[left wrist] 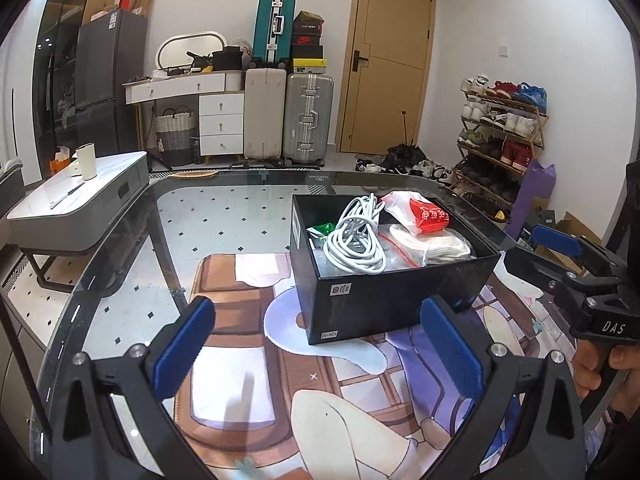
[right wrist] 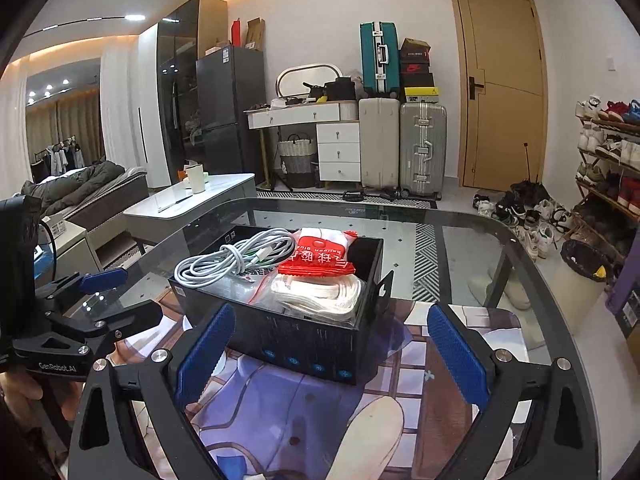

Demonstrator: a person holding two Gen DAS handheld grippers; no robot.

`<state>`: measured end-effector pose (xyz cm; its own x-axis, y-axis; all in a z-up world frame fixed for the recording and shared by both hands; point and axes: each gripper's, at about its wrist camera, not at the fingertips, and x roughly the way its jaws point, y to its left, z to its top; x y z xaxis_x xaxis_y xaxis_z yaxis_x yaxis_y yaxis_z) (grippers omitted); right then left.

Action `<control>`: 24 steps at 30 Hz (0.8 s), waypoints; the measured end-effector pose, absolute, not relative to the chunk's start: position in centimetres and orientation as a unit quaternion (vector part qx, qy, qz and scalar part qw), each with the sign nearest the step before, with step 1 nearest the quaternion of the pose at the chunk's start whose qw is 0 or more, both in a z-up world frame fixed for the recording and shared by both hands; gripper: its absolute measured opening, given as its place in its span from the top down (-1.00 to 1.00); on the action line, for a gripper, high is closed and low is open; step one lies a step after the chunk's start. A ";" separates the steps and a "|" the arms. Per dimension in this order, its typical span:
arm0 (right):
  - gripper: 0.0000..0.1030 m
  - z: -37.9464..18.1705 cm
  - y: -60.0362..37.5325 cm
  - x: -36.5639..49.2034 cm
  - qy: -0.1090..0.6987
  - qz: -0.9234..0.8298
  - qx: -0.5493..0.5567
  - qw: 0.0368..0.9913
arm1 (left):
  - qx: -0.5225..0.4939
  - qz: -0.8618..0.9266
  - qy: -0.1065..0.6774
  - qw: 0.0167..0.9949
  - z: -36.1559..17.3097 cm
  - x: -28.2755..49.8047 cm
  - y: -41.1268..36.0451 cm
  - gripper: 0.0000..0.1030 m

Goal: Organize soft objects

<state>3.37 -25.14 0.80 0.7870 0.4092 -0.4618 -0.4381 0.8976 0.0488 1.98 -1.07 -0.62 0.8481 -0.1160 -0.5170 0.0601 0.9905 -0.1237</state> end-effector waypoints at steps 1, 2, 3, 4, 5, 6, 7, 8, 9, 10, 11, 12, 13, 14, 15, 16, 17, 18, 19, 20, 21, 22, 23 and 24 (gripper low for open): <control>-0.91 0.7 -25.3 3.4 0.235 0.222 -0.029 0.946 | -0.050 -0.045 0.268 0.961 -0.7 2.0 -1.1 -1.00; -0.91 0.8 -25.5 3.4 0.235 0.221 -0.027 0.946 | -0.048 -0.046 0.266 0.962 -0.7 1.9 -1.2 -1.00; -0.91 0.7 -25.6 3.4 0.234 0.220 -0.024 0.947 | -0.046 -0.047 0.263 0.963 -0.8 2.0 -1.3 -1.00; -0.91 0.6 -25.7 3.4 0.234 0.220 -0.022 0.947 | -0.044 -0.047 0.261 0.963 -0.8 1.9 -1.5 -1.00; -0.91 0.5 -25.7 3.5 0.234 0.218 -0.023 0.947 | -0.041 -0.047 0.260 0.964 -0.8 1.9 -1.5 -1.00; -0.91 0.4 -25.7 3.5 0.233 0.216 -0.025 0.948 | -0.042 -0.049 0.256 0.965 -0.7 1.9 -1.6 -1.00; -0.91 0.3 -25.6 3.5 0.232 0.215 -0.028 0.948 | -0.043 -0.050 0.253 0.965 -0.6 1.8 -1.5 -1.00; -0.91 0.1 -25.5 3.4 0.231 0.215 -0.030 0.948 | -0.043 -0.050 0.253 0.965 -0.7 1.8 -1.5 -1.00; -0.91 0.0 -25.5 3.4 0.233 0.215 -0.031 0.948 | -0.044 -0.049 0.255 0.965 -0.7 1.8 -1.4 -1.00; -0.91 -0.2 -25.5 3.3 0.233 0.215 -0.030 0.948 | -0.046 -0.049 0.255 0.965 -0.7 1.8 -1.4 -1.00; -0.91 -0.4 -25.4 3.3 0.234 0.215 -0.031 0.948 | -0.047 -0.048 0.254 0.965 -0.7 1.8 -1.4 -1.00; -0.92 -0.4 -25.4 3.4 0.237 0.213 -0.032 0.947 | -0.048 -0.047 0.254 0.965 -0.7 1.8 -1.3 -1.00; -0.92 -0.4 -25.4 3.4 0.235 0.211 -0.032 0.948 | -0.048 -0.047 0.254 0.965 -0.7 1.8 -1.3 -1.00; -0.92 -0.4 -25.5 3.3 0.234 0.209 -0.030 0.949 | -0.049 -0.046 0.253 0.965 -0.7 1.7 -1.3 -1.00; -0.92 -0.4 -25.6 3.4 0.234 0.209 -0.029 0.949 | -0.048 -0.044 0.253 0.965 -0.7 1.7 -1.3 -1.00; -0.93 -0.4 -25.6 3.4 0.234 0.208 -0.029 0.949 | -0.047 -0.044 0.252 0.965 -0.7 1.7 -1.3 -1.00; -0.93 -0.4 -25.7 3.4 0.234 0.208 -0.029 0.949 | -0.046 -0.044 0.253 0.965 -0.7 1.7 -1.3 -1.00; -0.94 -0.5 -25.7 3.3 0.234 0.207 -0.029 0.950 | -0.046 -0.043 0.253 0.965 -0.7 1.7 -1.3 -1.00; -0.95 -0.4 -25.7 3.3 0.233 0.205 -0.029 0.950 | -0.045 -0.043 0.253 0.966 -0.7 1.7 -1.4 -1.00; -0.95 -0.4 -25.7 3.3 0.232 0.204 -0.028 0.951 | -0.044 -0.042 0.252 0.966 -0.7 1.6 -1.4 -1.00; -0.96 -0.4 -25.8 3.2 0.230 0.204 -0.028 0.951 | -0.043 -0.041 0.251 0.966 -0.7 1.5 -1.4 -1.00; -0.96 -0.4 -25.8 3.1 0.228 0.203 -0.026 0.952 | -0.043 -0.039 0.249 0.967 -0.7 1.5 -1.4 -1.00; -0.96 -0.4 -25.9 3.1 0.227 0.202 -0.025 0.952 | -0.042 -0.039 0.247 0.967 -0.7 1.5 -1.4 -1.00; -0.96 -0.4 -25.9 3.1 0.227 0.202 -0.025 0.952 | -0.042 -0.038 0.247 0.967 -0.7 1.4 -1.5 -1.00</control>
